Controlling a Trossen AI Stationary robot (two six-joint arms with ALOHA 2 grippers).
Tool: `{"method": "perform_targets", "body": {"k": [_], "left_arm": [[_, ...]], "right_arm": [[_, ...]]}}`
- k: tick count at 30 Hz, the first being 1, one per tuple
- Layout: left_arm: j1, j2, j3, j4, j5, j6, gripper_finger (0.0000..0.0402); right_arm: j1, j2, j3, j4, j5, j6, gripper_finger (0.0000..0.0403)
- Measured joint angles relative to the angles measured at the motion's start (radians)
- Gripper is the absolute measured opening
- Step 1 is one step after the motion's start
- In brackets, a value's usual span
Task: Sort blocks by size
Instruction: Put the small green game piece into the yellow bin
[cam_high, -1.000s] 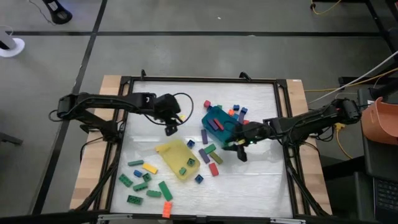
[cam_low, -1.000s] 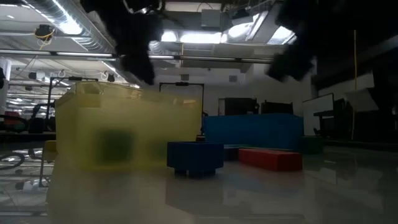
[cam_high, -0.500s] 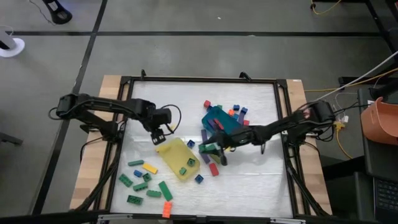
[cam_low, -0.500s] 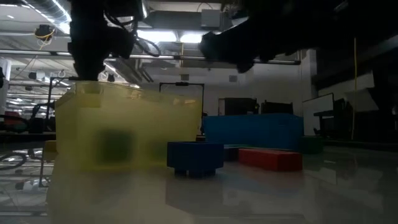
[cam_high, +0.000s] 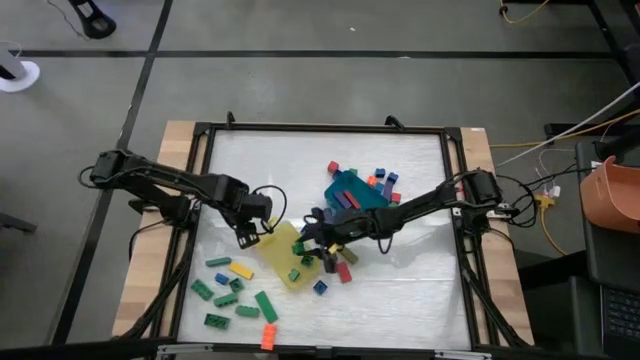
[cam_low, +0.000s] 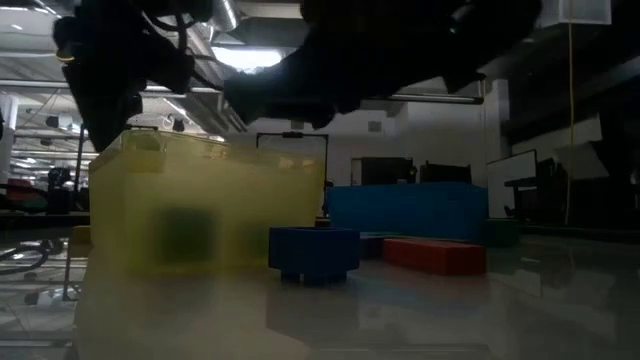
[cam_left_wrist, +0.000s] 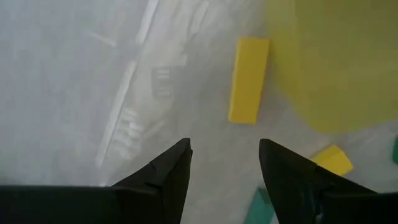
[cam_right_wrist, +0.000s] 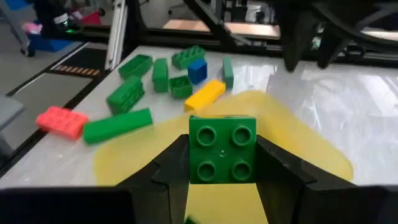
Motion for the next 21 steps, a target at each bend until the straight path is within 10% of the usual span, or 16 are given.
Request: {"method": "perform_targets", "body": {"k": [21], "left_arm": [[-0.184,0.0,-0.169,0.227,-0.026,-0.027,0.0178]], "right_arm": [[0.0,0.019,0.041,-0.072,0.014,0.004,0.0227]]}}
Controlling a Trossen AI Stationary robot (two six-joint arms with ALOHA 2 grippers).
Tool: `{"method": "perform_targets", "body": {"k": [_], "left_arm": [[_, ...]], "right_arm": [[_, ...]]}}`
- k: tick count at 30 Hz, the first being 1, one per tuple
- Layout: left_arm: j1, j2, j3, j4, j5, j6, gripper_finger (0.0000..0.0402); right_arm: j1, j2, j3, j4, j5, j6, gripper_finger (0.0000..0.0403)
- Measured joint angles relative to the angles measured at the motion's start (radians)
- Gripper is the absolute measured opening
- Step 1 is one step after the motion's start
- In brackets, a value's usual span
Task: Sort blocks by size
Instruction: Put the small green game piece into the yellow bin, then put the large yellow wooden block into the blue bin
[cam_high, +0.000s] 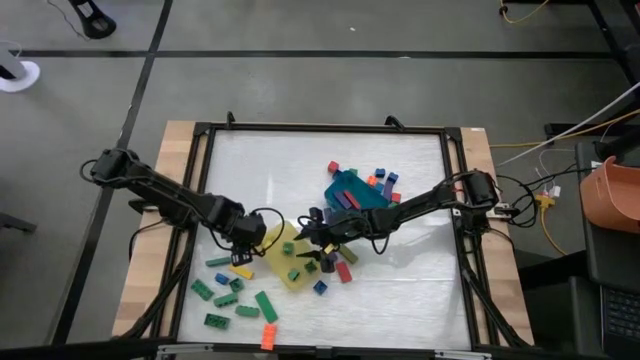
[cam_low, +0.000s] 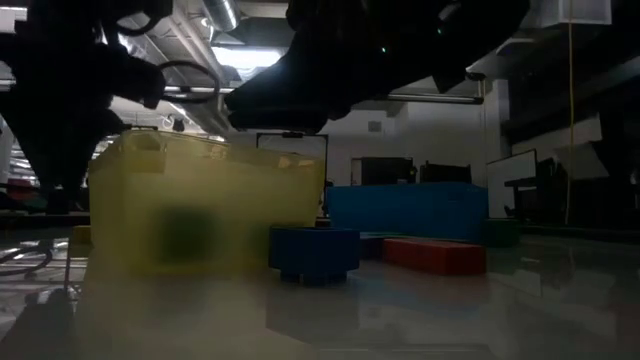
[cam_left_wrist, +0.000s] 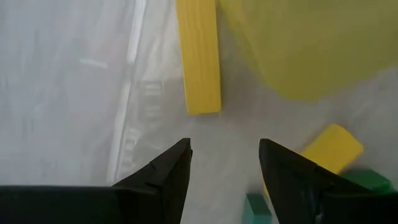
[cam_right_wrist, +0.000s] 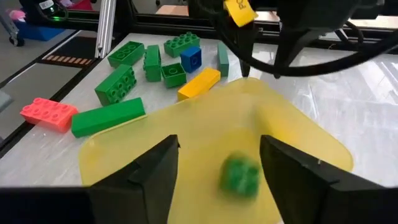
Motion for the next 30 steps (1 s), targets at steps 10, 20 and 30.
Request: {"method": "perform_targets", "body": {"k": [10,20,30], "left_arm": [[0.001,0.0,-0.085,0.108,-0.101,0.006,0.0178],[0.002,0.0,-0.12,0.214,-0.11,0.006,0.0178],[0.002,0.004,-0.157,0.268,-0.11,0.003,0.0178]], "right_arm": [[-0.002,-0.117,0.001,-0.204,0.087,-0.054,0.0233],[-0.002,-0.261,0.0,-0.48,0.184,-0.057,0.0232],[0.0,-0.406,0.0,-0.729,0.184,-0.048,0.0232]]}}
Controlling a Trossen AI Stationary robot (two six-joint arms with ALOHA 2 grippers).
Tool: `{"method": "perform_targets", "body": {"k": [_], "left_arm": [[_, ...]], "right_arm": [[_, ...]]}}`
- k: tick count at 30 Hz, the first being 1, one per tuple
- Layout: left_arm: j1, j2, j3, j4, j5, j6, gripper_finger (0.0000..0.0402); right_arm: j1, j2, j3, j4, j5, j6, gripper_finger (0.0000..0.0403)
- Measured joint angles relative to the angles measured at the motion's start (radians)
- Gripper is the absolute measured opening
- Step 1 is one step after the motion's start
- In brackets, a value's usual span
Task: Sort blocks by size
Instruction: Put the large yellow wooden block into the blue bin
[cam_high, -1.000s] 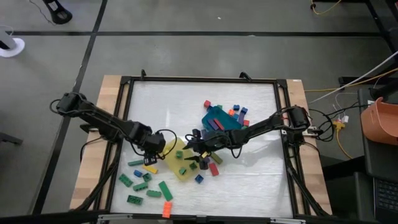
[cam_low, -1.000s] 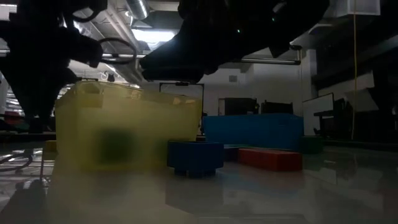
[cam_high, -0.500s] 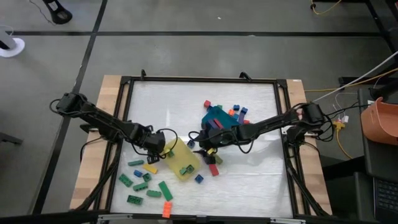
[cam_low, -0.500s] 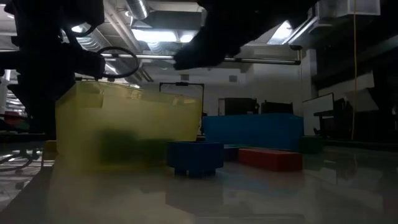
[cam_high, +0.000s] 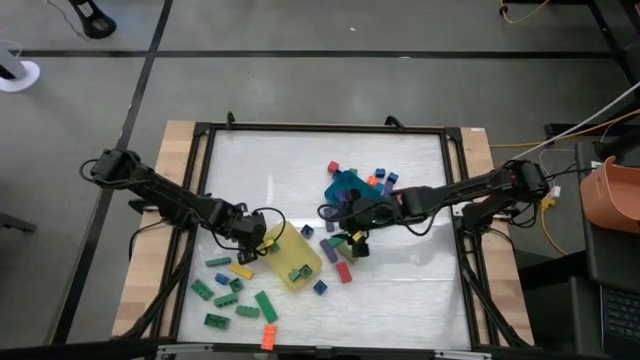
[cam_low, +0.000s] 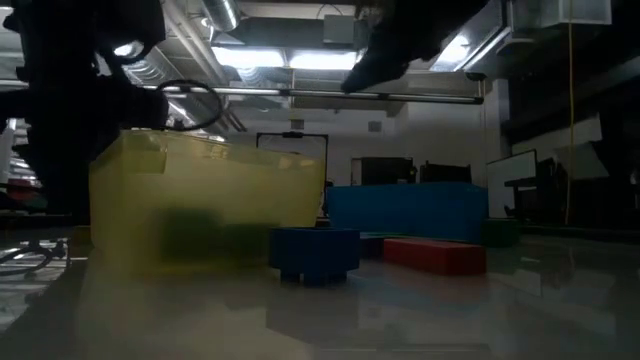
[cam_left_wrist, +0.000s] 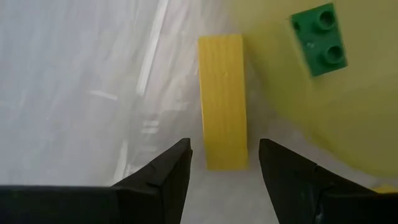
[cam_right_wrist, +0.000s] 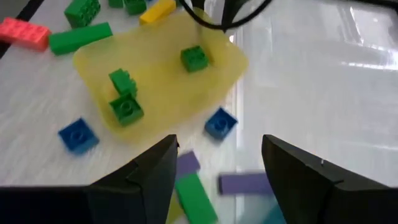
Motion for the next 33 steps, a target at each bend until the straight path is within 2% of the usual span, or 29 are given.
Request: {"method": "perform_targets", "body": {"k": [4,10,18,20,28,33], "left_arm": [[0.0,0.001,-0.051,0.07,0.0,-0.001,0.0178],[0.0,-0.001,-0.071,0.072,-0.004,-0.024,0.017],[0.011,-0.002,-0.071,0.071,-0.002,0.017,0.0083],[0.016,-0.004,-0.071,0.066,-0.001,0.03,0.0081],[0.06,-0.092,-0.062,0.014,-0.004,0.046,0.0081],[0.106,-0.204,-0.029,-0.139,-0.05,0.052,0.0081]], "right_arm": [[0.0,-0.074,0.0,-0.104,0.0,0.002,0.0232],[0.0,-0.205,0.0,-0.277,0.036,0.03,0.0232],[0.0,-0.348,0.0,-0.533,0.078,0.06,0.0232],[0.0,-0.372,-0.012,-0.598,0.078,0.093,0.0232],[0.0,-0.497,-0.228,-0.54,0.078,0.211,0.0232],[0.0,-0.567,-0.384,-0.417,0.078,0.278,0.0232]]}}
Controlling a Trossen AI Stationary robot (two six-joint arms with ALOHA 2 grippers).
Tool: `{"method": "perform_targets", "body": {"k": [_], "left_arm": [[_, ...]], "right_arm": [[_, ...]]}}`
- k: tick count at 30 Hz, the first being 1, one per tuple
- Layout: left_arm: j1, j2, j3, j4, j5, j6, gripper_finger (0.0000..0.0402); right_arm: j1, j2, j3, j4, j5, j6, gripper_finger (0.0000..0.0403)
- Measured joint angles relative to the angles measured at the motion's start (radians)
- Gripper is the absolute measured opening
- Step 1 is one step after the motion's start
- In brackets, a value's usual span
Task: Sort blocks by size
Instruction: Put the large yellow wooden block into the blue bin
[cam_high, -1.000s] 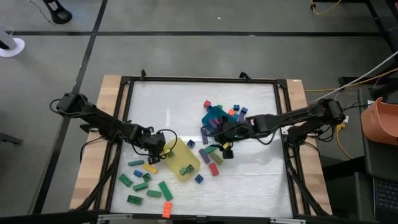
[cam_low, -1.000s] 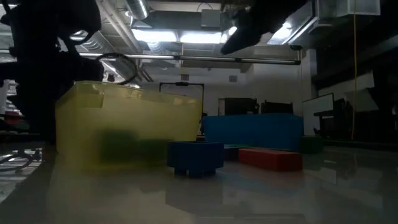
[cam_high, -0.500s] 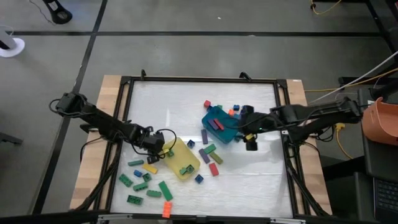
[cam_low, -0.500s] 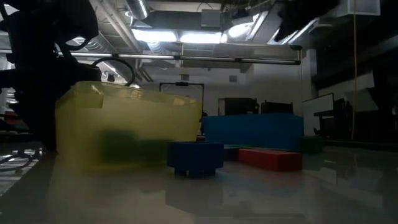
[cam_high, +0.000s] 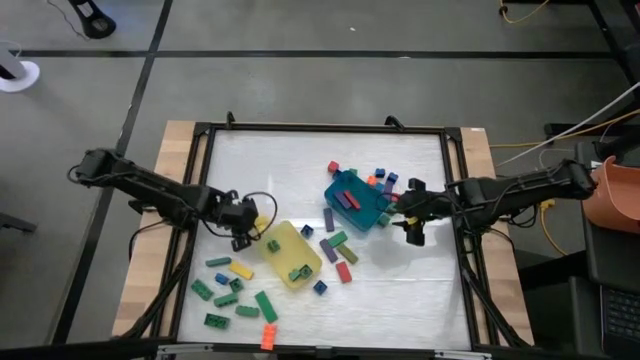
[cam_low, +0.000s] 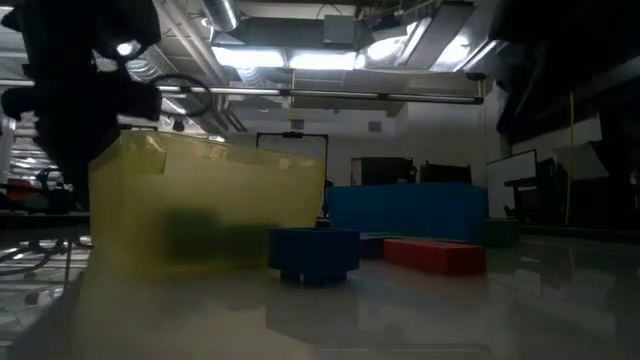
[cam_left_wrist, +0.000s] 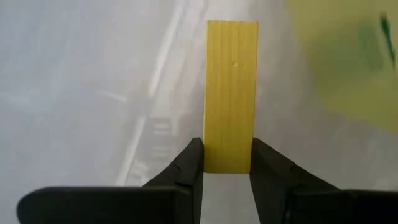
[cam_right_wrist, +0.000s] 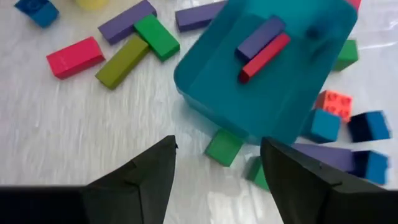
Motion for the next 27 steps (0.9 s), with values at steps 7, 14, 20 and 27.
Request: {"method": "perform_targets", "body": {"k": [7,14,20,27], "left_arm": [[0.098,-0.131,0.01,0.166,-0.15,0.121,0.0083],[0.196,-0.04,-0.011,0.829,-0.089,0.316,0.0085],[0.24,0.207,-0.004,1.249,-0.068,0.384,0.0087],[0.283,0.517,0.125,1.412,-0.039,0.401,0.0087]], "right_arm": [[0.0,-0.018,-0.14,0.121,0.043,0.18,0.0232],[0.0,0.003,-0.191,0.136,0.043,0.296,0.0232],[0.0,0.015,-0.192,0.142,0.043,0.302,0.0232],[0.0,0.015,-0.192,0.18,0.044,0.302,0.0232]]}}
